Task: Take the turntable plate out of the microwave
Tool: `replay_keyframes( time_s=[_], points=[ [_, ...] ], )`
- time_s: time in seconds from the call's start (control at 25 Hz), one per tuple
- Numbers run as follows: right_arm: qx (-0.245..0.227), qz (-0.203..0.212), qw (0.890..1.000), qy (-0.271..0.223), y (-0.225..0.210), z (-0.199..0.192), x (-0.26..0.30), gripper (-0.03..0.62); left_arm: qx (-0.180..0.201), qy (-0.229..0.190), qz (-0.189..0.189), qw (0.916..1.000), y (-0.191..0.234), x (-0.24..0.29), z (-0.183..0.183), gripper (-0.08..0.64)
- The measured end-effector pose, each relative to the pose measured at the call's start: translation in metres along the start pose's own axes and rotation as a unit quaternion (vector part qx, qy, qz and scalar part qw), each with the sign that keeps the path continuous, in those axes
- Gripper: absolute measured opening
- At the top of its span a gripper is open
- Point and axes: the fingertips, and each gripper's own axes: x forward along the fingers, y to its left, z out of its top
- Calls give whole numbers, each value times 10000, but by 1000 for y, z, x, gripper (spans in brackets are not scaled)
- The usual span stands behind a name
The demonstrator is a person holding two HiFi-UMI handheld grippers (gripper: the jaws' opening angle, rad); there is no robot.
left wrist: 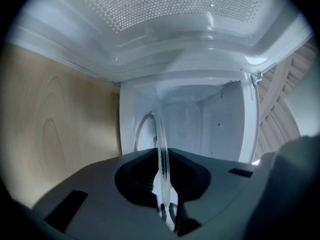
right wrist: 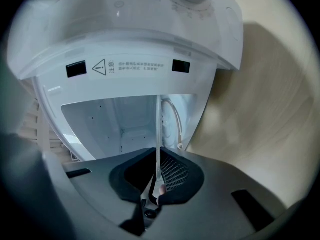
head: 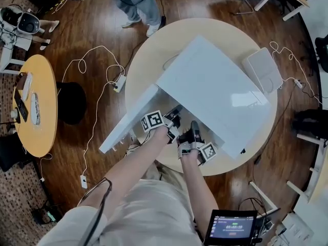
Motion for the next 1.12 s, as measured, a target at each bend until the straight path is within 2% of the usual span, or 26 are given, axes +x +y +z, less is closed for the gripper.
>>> replay_keyframes(
  time_s=[0.12, 0.36, 0.84, 1.12],
  points=[
    [-1, -15, 10000, 20, -2, 1, -2, 28, -128, -16, -52, 9999, -3, 0, -1, 34],
    [-191, -47, 9997, 123, -6, 1, -7, 29, -89, 65, -72, 9999, -2, -1, -6, 34],
    [-1081, -332, 9929, 376, -1, -2, -10, 31, -7, -26, -166, 9999, -7, -10, -5, 34],
    [-1141, -300, 9928, 221, 0, 11, -15, 58, 27, -23, -391, 9992, -14, -15, -3, 34]
  ],
)
